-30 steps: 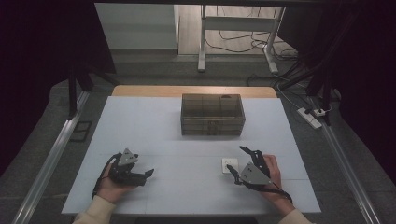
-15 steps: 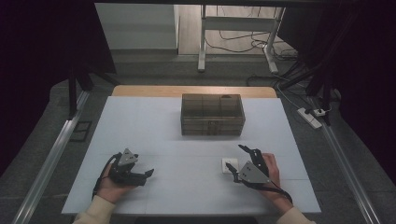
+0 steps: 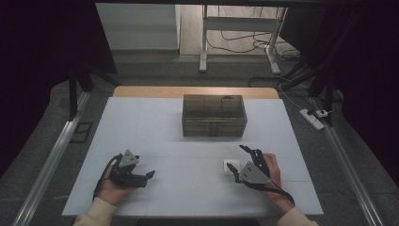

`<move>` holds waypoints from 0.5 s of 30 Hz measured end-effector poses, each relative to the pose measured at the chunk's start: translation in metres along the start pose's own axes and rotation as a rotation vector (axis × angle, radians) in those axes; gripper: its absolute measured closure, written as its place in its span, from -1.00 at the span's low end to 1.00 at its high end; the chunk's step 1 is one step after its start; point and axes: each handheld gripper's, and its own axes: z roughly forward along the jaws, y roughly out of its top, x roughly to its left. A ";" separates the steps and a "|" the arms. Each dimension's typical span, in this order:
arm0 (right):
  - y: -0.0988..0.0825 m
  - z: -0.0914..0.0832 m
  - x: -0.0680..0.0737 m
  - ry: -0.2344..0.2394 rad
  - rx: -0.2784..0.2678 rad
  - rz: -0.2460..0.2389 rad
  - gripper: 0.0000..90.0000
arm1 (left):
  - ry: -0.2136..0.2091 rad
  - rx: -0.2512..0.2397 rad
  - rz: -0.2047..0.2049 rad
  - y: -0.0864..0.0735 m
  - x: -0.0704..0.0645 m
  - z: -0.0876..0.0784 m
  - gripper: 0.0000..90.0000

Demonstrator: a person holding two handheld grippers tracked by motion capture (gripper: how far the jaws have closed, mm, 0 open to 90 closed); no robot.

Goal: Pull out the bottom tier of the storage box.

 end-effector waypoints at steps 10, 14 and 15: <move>0.000 0.004 0.001 0.004 0.003 -0.013 -0.53 | 0.006 -0.001 -0.003 0.000 0.000 0.000 -0.69; 0.000 0.006 0.001 0.001 0.009 -0.018 -0.53 | 0.004 0.001 -0.001 0.000 0.000 0.000 -0.69; 0.000 0.007 0.001 0.002 0.006 -0.016 -0.53 | 0.004 0.001 -0.001 0.000 0.000 0.000 -0.69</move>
